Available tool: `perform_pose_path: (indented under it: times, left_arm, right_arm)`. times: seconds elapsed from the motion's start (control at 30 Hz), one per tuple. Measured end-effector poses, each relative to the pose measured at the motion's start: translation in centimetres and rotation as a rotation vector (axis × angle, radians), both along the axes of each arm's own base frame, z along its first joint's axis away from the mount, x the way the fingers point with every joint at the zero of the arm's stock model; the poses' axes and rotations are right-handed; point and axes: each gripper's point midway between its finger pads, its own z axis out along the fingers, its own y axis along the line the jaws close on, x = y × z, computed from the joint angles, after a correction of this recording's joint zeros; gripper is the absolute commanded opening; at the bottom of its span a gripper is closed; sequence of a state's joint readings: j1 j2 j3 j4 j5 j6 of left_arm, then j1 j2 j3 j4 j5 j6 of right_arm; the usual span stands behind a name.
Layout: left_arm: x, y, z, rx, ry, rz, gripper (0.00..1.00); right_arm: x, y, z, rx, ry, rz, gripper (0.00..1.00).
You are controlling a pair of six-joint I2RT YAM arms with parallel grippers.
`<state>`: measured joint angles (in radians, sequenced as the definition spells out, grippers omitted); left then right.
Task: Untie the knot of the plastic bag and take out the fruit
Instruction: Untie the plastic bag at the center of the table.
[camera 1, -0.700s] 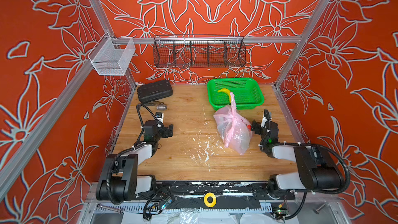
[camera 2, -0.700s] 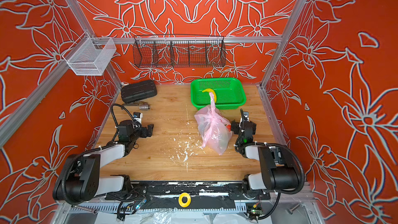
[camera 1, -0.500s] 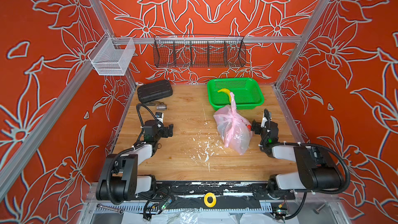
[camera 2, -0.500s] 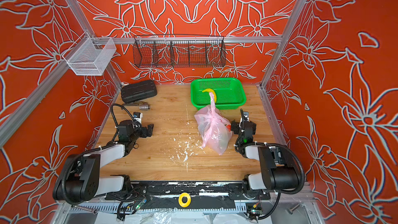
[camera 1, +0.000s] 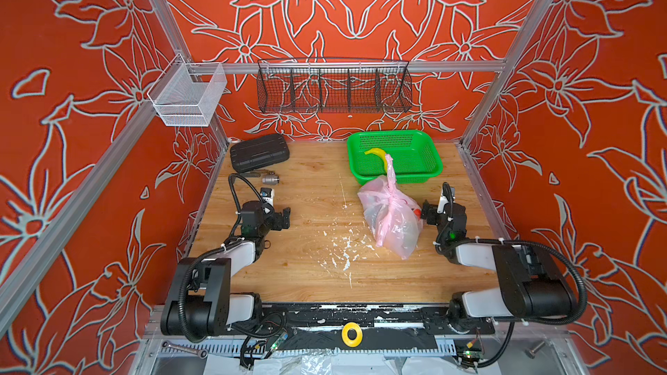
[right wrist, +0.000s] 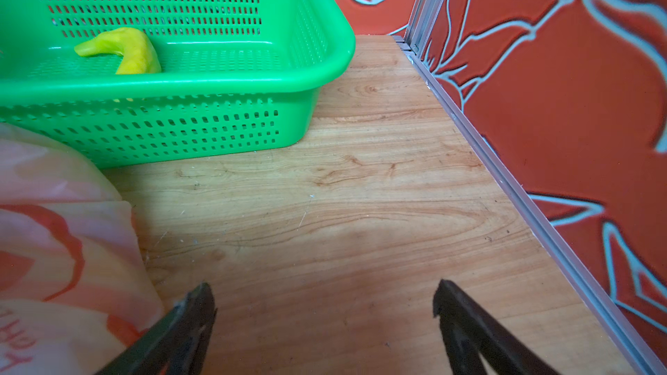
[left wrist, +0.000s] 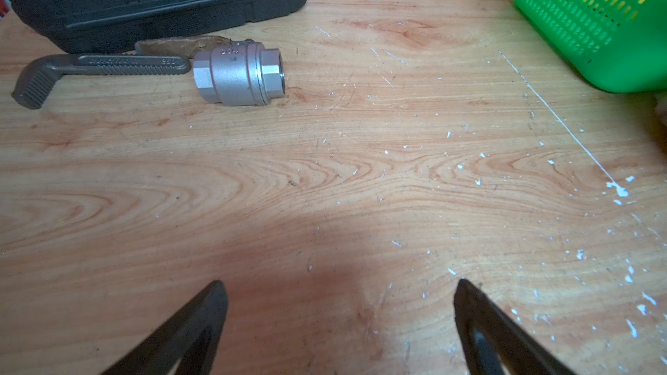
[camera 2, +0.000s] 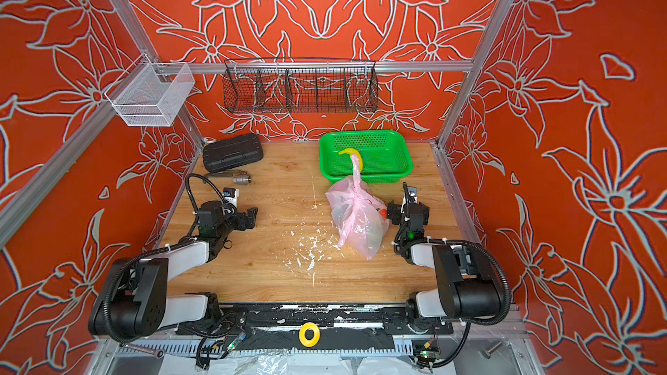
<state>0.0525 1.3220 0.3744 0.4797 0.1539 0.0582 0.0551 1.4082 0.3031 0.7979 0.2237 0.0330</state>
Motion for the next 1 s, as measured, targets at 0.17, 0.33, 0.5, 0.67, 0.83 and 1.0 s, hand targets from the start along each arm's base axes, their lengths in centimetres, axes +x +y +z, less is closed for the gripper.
perform_pose_path:
  times: [0.17, 0.33, 0.5, 0.67, 0.83, 1.0]
  left_arm:
    - [0.3, 0.2, 0.2, -0.002, -0.002, 0.016, 0.97]
    - [0.4, 0.4, 0.9, 0.011, 0.012, 0.041, 0.97]
    - [1.1, 1.0, 4.1, 0.015, -0.023, 0.098, 0.98]
    - [0.5, 0.6, 5.6, -0.003, -0.007, 0.134, 0.97]
    - [0.6, -1.4, 8.7, -0.089, -0.007, 0.123, 0.91]
    - [1.4, -6.5, 13.3, -0.207, -0.017, 0.01, 0.85]
  right_arm:
    - [0.0, 0.0, 0.1, 0.0, -0.008, 0.0, 0.97]
    - [-1.1, -0.4, 1.9, -0.001, -0.053, -0.023, 0.94]
    - [-2.6, -0.8, 8.0, 0.04, -0.141, -0.056, 0.91]
    - [-4.3, -0.4, 14.4, 0.138, -0.191, -0.051, 0.87]
    - [-5.7, 2.5, 16.4, 0.268, -0.087, 0.077, 0.83]
    - [-6.5, 6.6, 15.4, 0.418, 0.117, 0.241, 0.79]
